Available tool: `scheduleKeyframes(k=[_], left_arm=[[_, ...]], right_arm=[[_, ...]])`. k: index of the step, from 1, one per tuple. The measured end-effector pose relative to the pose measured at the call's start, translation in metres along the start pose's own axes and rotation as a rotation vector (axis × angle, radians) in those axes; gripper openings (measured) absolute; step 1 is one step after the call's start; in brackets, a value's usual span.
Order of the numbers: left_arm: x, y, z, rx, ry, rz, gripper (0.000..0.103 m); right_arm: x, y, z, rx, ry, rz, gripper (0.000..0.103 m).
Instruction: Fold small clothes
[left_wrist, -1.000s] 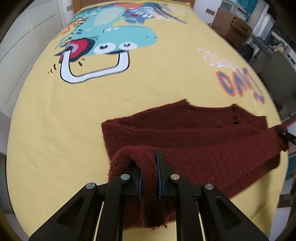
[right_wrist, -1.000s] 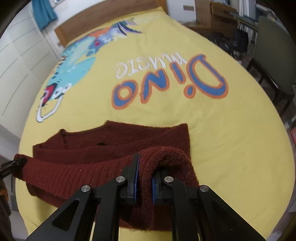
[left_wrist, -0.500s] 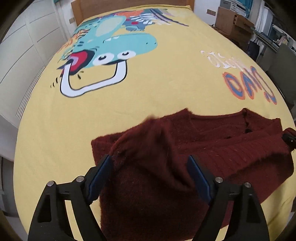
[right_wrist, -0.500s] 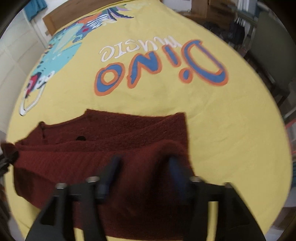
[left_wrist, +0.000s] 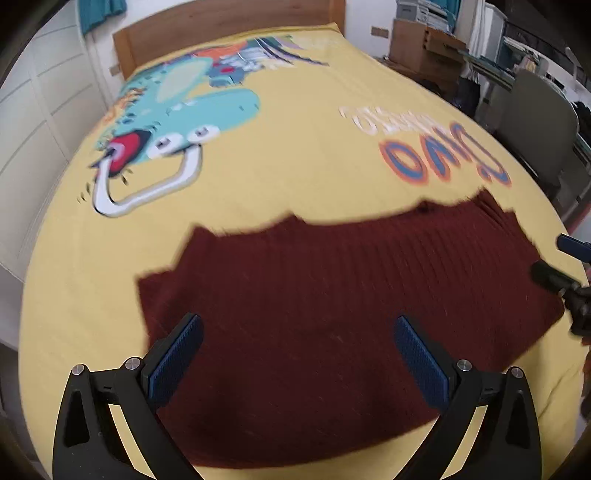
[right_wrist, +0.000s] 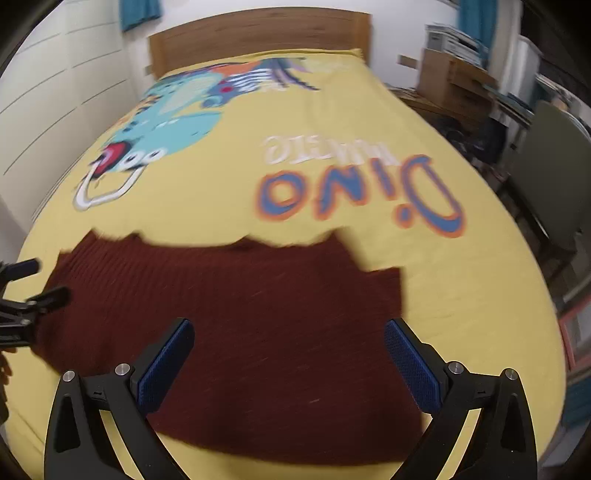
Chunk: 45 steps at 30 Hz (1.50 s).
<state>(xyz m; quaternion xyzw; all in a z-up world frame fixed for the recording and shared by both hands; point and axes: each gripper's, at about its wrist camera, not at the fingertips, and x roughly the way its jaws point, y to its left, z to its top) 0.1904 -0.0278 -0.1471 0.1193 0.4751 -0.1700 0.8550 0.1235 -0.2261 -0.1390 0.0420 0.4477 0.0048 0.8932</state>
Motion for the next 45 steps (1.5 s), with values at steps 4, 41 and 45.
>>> scheduleKeyframes(k=[4,41,45], left_arm=[[0.022,-0.013,-0.023,0.018,0.020,-0.008,0.102],[0.034,0.046,-0.075,-0.144,0.057,0.044,0.102],[0.031,0.054,-0.062,-0.174,0.125,0.017,0.102]], right_arm=[[0.023,0.027,-0.028,-0.039,0.043,0.012,0.103],[0.056,-0.046,-0.094,0.058,0.105,-0.017,0.103],[0.036,-0.040,-0.083,0.016,0.127,-0.046,0.103]])
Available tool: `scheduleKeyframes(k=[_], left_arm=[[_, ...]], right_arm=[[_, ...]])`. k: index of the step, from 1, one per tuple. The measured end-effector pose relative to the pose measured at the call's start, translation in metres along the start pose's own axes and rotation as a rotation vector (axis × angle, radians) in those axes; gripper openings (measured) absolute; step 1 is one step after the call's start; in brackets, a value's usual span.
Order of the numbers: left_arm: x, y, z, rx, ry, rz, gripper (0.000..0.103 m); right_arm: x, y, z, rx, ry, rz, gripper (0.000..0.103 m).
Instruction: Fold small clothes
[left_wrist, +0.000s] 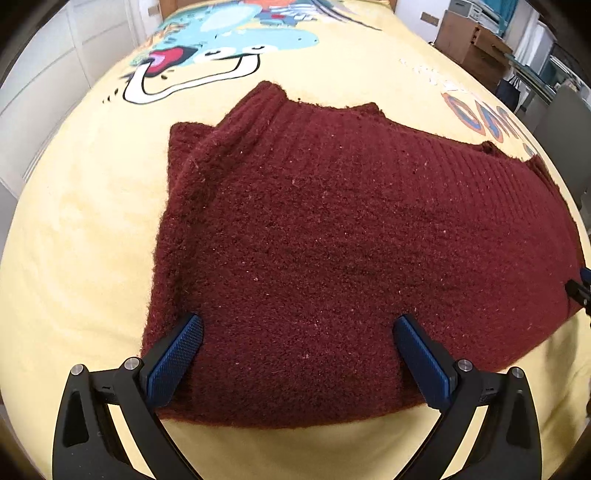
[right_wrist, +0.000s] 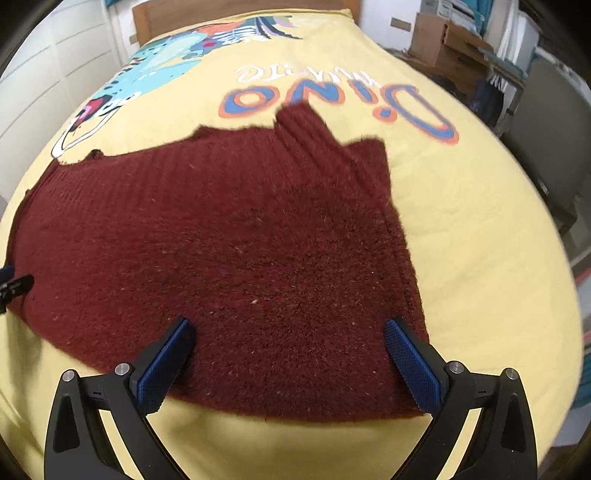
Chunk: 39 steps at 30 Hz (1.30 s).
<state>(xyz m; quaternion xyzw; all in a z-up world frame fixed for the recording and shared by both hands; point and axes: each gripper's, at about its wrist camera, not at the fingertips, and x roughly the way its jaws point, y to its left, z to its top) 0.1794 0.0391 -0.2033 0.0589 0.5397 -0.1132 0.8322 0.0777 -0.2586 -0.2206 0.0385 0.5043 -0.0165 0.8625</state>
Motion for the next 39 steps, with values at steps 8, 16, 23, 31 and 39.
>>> scheduleKeyframes(k=[8,16,23,31,39], left_arm=[[-0.054,0.009,0.020,0.028,-0.023,-0.039,0.102],[-0.047,0.058,0.035,-0.028,0.025,-0.094,0.102],[0.008,0.085,0.030,-0.192,0.147,-0.214,0.101],[0.025,0.066,0.019,-0.155,0.186,-0.270,0.083],[0.009,0.063,0.024,-0.152,0.176,-0.325,0.032]], right_arm=[[-0.056,0.014,0.011,-0.052,-0.034,0.006,0.103],[-0.078,0.012,-0.007,-0.034,-0.038,0.017,0.103],[-0.069,-0.004,-0.030,-0.012,0.016,-0.026,0.103],[-0.066,-0.023,-0.044,0.033,0.039,-0.058,0.103],[-0.063,-0.029,-0.048,0.048,0.043,-0.050,0.103]])
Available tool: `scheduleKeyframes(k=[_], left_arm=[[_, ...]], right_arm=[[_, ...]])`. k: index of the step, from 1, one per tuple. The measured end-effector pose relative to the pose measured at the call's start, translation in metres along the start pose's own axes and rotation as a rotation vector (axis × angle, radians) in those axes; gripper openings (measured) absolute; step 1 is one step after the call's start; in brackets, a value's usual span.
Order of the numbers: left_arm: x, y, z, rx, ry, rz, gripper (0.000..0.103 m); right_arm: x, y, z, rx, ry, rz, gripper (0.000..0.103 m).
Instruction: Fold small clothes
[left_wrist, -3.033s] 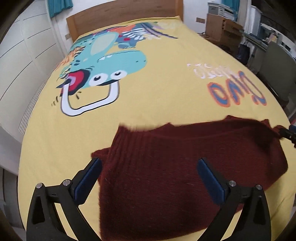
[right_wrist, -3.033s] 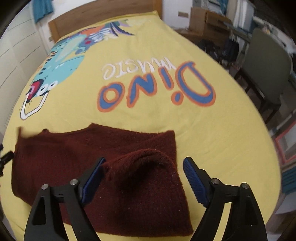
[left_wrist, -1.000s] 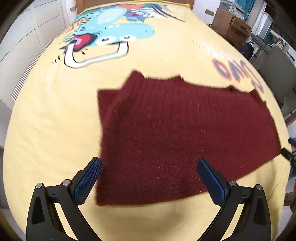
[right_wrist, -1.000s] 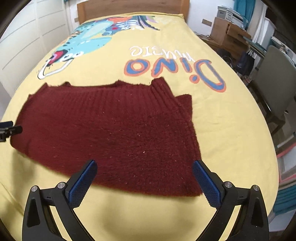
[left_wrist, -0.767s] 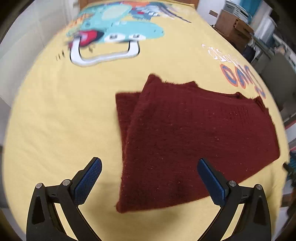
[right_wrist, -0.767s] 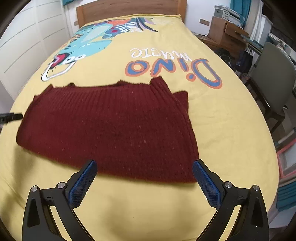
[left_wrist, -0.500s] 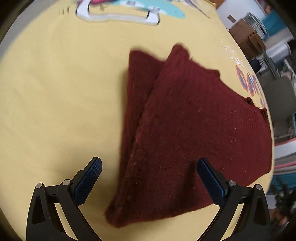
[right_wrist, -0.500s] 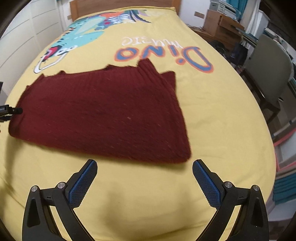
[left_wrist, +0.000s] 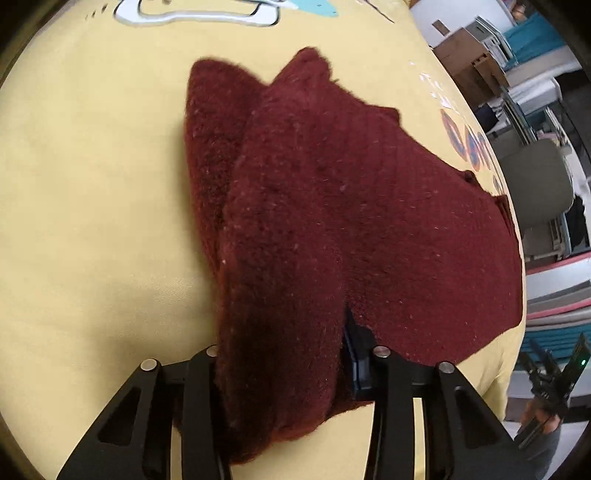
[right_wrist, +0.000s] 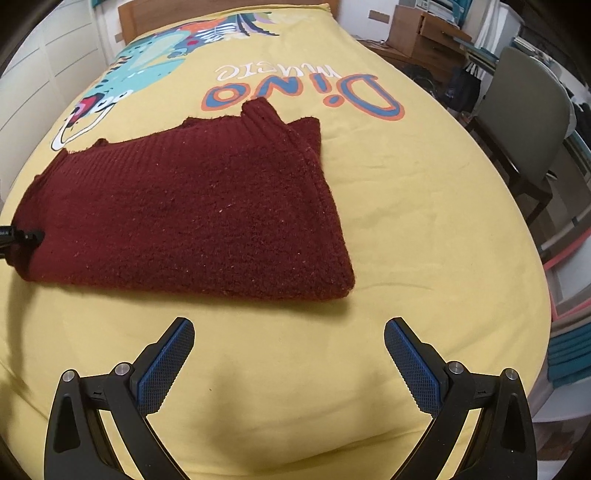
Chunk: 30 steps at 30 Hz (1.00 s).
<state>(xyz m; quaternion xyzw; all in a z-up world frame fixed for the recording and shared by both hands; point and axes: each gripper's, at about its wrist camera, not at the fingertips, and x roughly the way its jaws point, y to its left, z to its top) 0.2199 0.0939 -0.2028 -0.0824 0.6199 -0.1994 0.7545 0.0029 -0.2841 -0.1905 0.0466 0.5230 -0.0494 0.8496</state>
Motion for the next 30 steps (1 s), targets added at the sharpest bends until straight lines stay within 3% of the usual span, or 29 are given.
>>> scheduleKeyframes(k=[8,15,21,25,29,30], left_arm=[[-0.043,-0.057,0.003,0.047,-0.025,-0.047,0.031],[-0.063,-0.153,0.020,0.166,-0.038,-0.088,0.030],[-0.027,-0.240,0.025,0.283,-0.009,-0.069,0.029],[0.027,-0.288,0.023,0.303,0.038,-0.074,0.029],[0.076,-0.311,0.012,0.300,0.078,0.010,0.029],[0.092,-0.320,0.008,0.323,0.082,0.069,0.030]], right_arm=[[-0.012,-0.014,0.015,0.037,-0.051,0.011,0.103],[-0.032,-0.031,0.035,0.071,-0.124,0.039,0.103],[-0.044,-0.049,0.047,0.058,-0.144,-0.002,0.103],[-0.050,-0.069,0.043,0.099,-0.139,-0.007,0.103],[-0.049,-0.089,0.031,0.145,-0.122,-0.011,0.103],[-0.049,-0.093,0.028,0.148,-0.115,-0.016,0.103]])
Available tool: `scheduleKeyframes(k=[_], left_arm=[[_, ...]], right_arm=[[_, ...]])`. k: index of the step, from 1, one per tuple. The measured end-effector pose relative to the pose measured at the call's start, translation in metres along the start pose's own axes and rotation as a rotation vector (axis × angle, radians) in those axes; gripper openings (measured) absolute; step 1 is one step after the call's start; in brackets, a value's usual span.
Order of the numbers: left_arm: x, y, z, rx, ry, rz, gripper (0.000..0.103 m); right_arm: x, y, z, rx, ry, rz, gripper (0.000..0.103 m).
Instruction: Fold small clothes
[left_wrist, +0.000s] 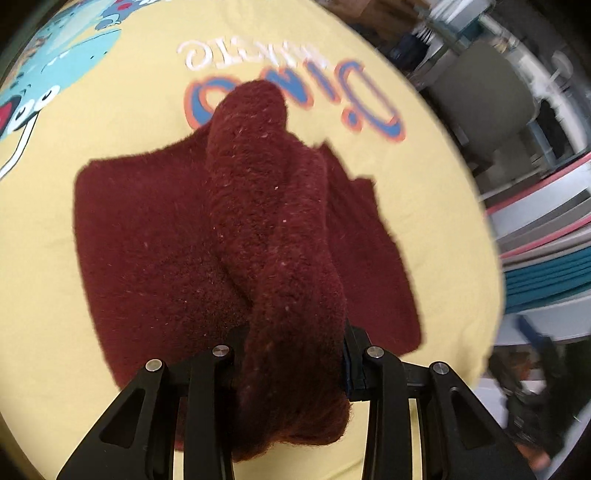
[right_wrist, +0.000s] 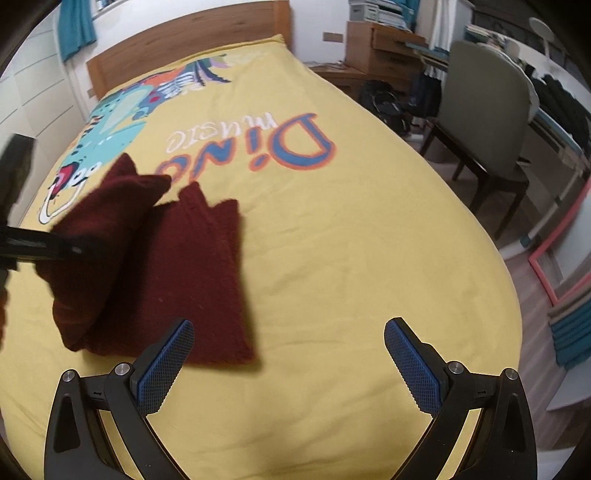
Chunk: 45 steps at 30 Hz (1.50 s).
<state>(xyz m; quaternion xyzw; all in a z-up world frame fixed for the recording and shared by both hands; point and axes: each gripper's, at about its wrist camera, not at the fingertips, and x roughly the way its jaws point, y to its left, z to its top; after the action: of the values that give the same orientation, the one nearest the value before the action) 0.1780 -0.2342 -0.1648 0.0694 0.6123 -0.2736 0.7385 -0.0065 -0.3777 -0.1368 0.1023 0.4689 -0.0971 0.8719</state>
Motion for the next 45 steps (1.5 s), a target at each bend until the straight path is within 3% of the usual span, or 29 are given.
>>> scheduleKeyframes(k=[3,6,14,16,18,22,23,26,29,34,37,42,44,45], left_arm=[[0.014,-0.012,-0.004,0.039,-0.015,0.119,0.035],[0.020,-0.020,-0.004,0.035,-0.030,0.160,0.040],[0.021,-0.034,0.002,0.035,-0.040,0.162,0.060],[0.009,-0.034,0.003,0.040,-0.039,0.139,0.072],[-0.003,-0.036,0.003,0.030,-0.043,0.108,0.091],[-0.040,-0.031,-0.001,0.026,-0.088,0.051,0.096],[-0.050,-0.029,-0.002,0.023,-0.097,0.034,0.102],[-0.075,-0.014,-0.005,0.006,-0.128,0.011,0.102],[-0.093,0.012,-0.010,-0.025,-0.149,0.047,0.102],[-0.107,0.061,-0.032,-0.081,-0.166,0.096,0.102],[-0.109,0.089,-0.050,-0.135,-0.169,0.086,0.102],[-0.115,0.121,-0.072,-0.204,-0.166,0.034,0.102],[-0.118,0.131,-0.078,-0.228,-0.159,-0.001,0.102],[-0.121,0.135,-0.082,-0.234,-0.160,-0.003,0.102]], right_arm=[[0.004,-0.011,-0.009,0.005,0.028,-0.017,0.103],[0.008,-0.020,-0.018,0.027,0.049,-0.020,0.103],[0.013,-0.032,-0.032,0.062,0.069,-0.007,0.103],[0.013,-0.033,-0.031,0.065,0.067,-0.007,0.103],[0.009,-0.032,-0.030,0.064,0.063,0.001,0.103],[0.004,-0.028,-0.025,0.060,0.044,0.003,0.103],[0.002,-0.027,-0.022,0.062,0.038,0.010,0.103],[-0.004,-0.022,-0.009,0.094,0.039,0.065,0.103],[-0.008,-0.014,0.008,0.134,0.064,0.150,0.103],[-0.012,0.027,0.051,0.038,0.056,0.221,0.102],[-0.005,0.060,0.081,-0.020,0.084,0.265,0.096],[0.027,0.121,0.121,-0.106,0.195,0.360,0.089],[0.045,0.143,0.126,-0.134,0.250,0.350,0.076],[0.057,0.154,0.127,-0.150,0.287,0.346,0.074]])
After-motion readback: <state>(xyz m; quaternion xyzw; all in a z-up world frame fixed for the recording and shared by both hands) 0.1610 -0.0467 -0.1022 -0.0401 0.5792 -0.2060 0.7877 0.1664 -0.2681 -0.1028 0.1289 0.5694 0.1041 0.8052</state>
